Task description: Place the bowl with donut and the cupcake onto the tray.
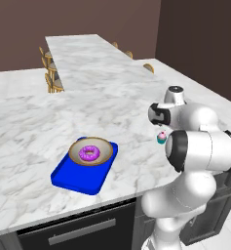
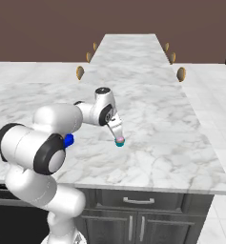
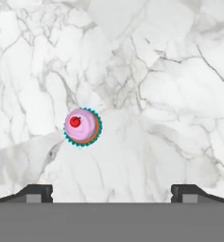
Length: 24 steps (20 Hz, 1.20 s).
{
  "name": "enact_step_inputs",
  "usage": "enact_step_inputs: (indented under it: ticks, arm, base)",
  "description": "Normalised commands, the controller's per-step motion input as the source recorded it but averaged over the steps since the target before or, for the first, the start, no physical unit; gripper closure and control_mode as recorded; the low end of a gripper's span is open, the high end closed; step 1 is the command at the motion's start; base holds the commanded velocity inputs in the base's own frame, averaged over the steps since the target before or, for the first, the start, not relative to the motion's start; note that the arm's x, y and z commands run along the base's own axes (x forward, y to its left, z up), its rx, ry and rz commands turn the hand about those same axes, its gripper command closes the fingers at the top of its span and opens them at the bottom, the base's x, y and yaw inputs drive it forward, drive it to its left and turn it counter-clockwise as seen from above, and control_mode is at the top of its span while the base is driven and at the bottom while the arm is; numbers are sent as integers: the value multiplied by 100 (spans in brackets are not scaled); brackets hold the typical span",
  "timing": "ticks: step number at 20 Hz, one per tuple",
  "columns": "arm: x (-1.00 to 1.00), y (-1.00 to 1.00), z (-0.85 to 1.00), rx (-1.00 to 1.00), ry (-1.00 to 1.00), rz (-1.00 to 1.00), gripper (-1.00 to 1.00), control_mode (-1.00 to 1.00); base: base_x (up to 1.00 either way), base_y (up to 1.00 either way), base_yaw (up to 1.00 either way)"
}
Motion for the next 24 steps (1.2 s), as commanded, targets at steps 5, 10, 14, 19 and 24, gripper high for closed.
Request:
enact_step_inputs:
  ticks: [5, 10, 14, 19, 24]
  arm:
    - [3, -13, -20, 0, 0, 2, -100, -100]
    - [12, -1, -18, 0, 0, 2, -100, -100]
    - [17, 0, -19, 0, 0, 2, -100, -100]
    - [21, -3, -20, 0, 0, 0, -100, -100]
    - [25, -11, -21, 0, 0, 0, -100, -100]
  base:
    - [0, 0, 0]
    - [0, 0, 0]
    - [0, 0, 0]
    - [0, 0, 0]
    - [0, 0, 0]
